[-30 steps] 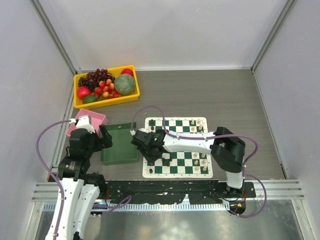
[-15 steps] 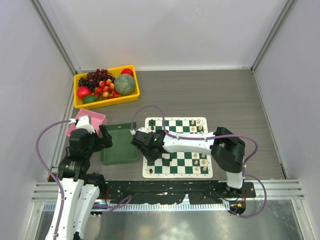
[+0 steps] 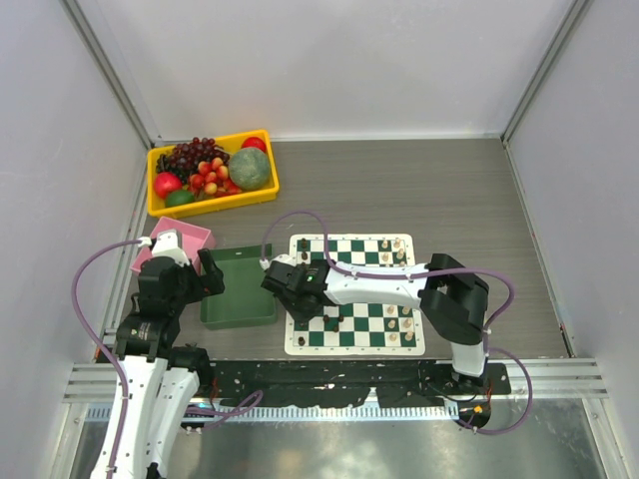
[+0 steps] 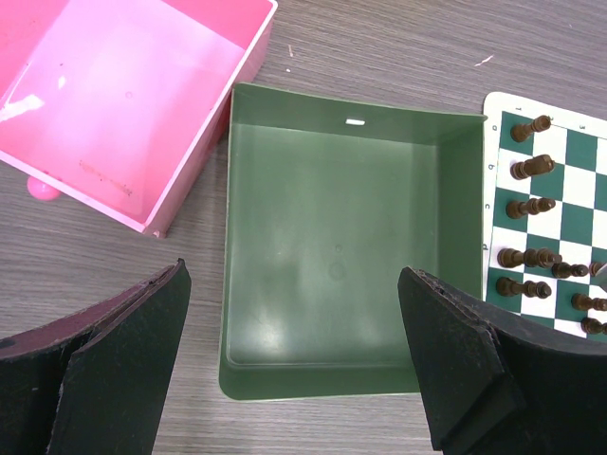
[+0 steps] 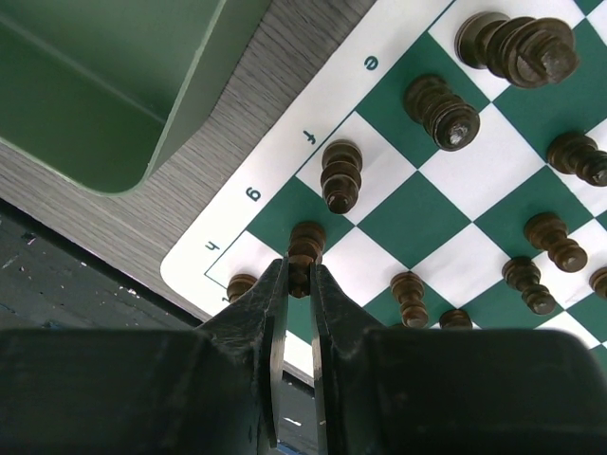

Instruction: Set up the chess pieces on the board

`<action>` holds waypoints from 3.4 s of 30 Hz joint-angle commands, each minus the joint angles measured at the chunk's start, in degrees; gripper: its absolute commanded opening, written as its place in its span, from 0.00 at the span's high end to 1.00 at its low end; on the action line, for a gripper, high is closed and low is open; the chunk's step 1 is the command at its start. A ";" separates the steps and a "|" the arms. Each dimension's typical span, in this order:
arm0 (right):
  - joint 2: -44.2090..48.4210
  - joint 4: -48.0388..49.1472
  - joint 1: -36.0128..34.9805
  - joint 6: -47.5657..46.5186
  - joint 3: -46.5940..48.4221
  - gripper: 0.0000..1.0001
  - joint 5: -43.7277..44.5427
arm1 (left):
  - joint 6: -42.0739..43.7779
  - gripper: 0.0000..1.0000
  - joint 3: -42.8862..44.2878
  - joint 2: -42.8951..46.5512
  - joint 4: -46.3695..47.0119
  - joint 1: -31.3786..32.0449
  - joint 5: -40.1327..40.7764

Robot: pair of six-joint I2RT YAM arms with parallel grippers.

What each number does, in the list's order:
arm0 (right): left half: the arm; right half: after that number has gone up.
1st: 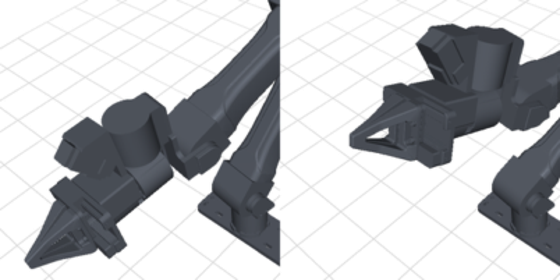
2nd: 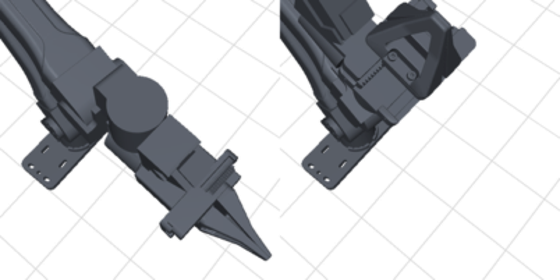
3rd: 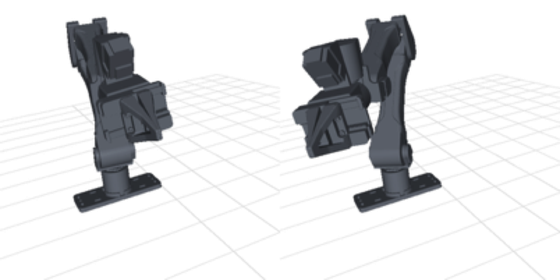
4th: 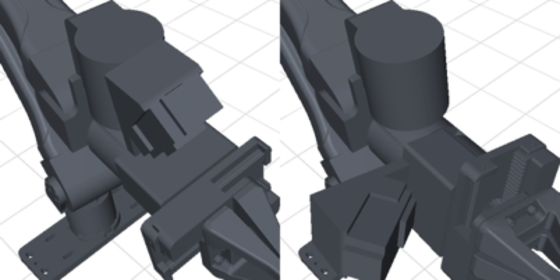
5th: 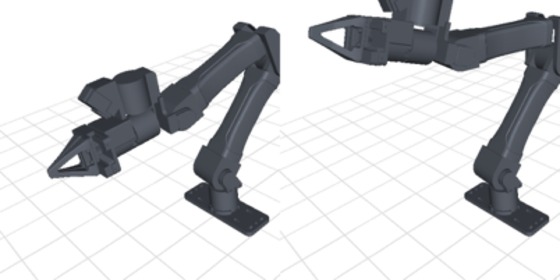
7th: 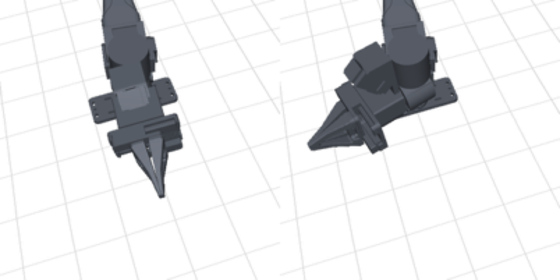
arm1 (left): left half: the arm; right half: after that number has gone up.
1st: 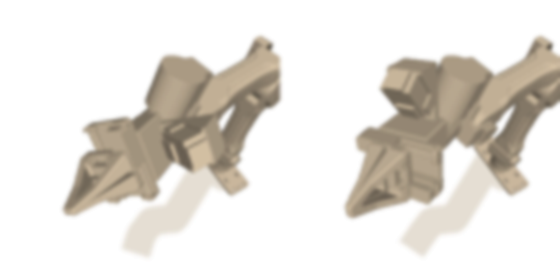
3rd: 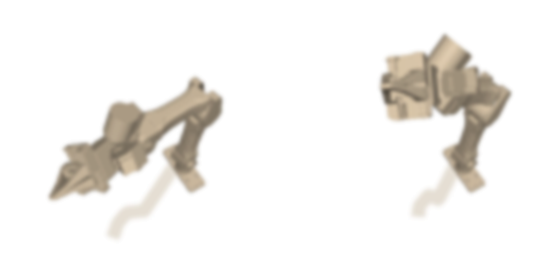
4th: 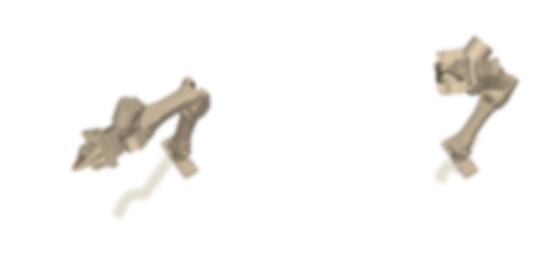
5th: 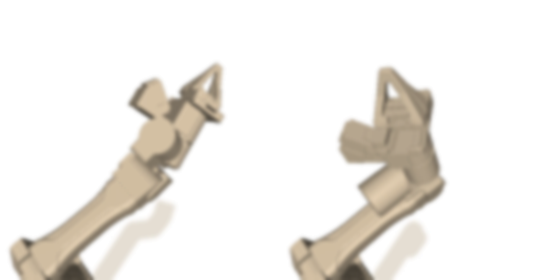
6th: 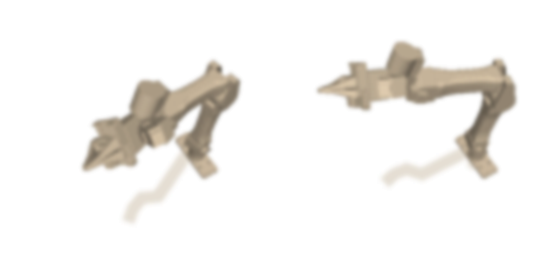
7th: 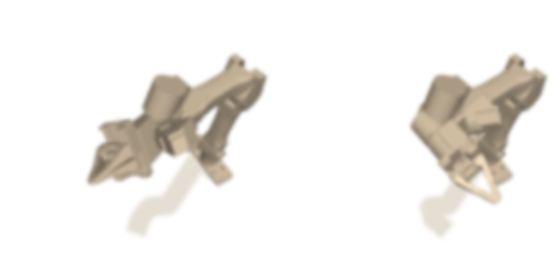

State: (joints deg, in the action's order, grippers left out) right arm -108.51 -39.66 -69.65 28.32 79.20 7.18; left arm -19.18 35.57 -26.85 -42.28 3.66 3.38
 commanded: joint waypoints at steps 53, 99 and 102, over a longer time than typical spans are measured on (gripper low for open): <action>0.23 1.69 -0.75 -0.81 1.49 0.70 1.08 | -0.07 0.01 0.38 0.31 1.33 -0.15 -0.48; -2.41 2.75 2.76 3.85 5.26 0.63 7.24 | 0.02 0.01 0.46 0.66 1.33 -0.15 -0.65; -2.67 2.92 2.67 3.59 5.44 0.69 7.15 | 0.02 0.01 0.38 0.83 1.41 -0.15 -0.56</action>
State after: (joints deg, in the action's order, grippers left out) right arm -111.15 -37.76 -67.00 31.40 82.41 13.28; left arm -19.20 35.57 -26.59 -42.26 3.66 3.36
